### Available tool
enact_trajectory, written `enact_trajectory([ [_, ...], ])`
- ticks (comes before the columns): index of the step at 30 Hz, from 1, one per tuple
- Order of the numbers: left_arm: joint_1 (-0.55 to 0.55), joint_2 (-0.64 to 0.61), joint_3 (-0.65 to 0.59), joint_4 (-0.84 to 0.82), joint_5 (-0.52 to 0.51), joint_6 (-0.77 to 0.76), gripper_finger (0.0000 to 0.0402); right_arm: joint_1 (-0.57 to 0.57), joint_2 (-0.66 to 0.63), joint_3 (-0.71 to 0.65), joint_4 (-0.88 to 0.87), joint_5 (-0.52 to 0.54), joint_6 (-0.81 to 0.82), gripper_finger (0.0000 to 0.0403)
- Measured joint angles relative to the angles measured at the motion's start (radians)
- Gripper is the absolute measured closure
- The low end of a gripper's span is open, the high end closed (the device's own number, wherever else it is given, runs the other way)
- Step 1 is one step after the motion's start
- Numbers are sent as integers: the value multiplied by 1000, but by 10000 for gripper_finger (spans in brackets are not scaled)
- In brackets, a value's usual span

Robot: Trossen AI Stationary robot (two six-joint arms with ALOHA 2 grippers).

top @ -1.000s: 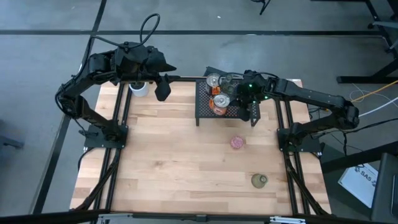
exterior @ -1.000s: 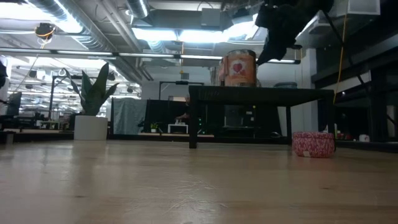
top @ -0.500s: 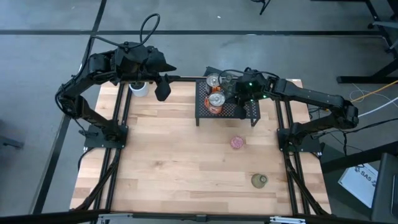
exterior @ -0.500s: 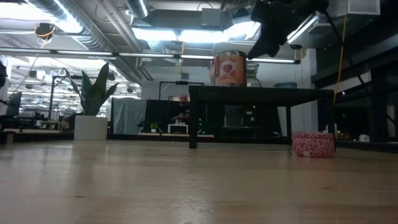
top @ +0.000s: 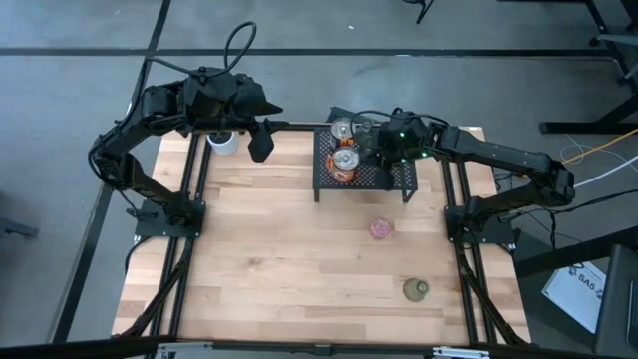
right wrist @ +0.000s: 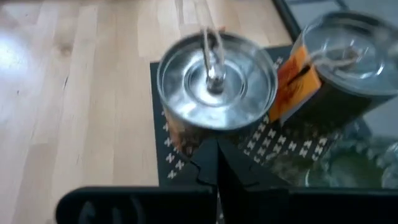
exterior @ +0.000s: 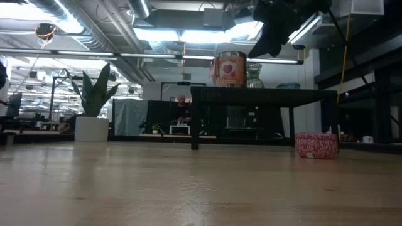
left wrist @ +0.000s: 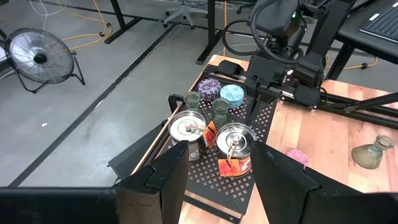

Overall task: Pick & Place candle stick holders
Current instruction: Put the silver scented candle on the shelf aligned with other silver scented candle

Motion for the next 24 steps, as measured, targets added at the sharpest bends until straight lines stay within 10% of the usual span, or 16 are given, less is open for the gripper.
enact_trajectory([
  [24,0,0,0,0,1,0,233,65,98,0,78,-11,48,403],
])
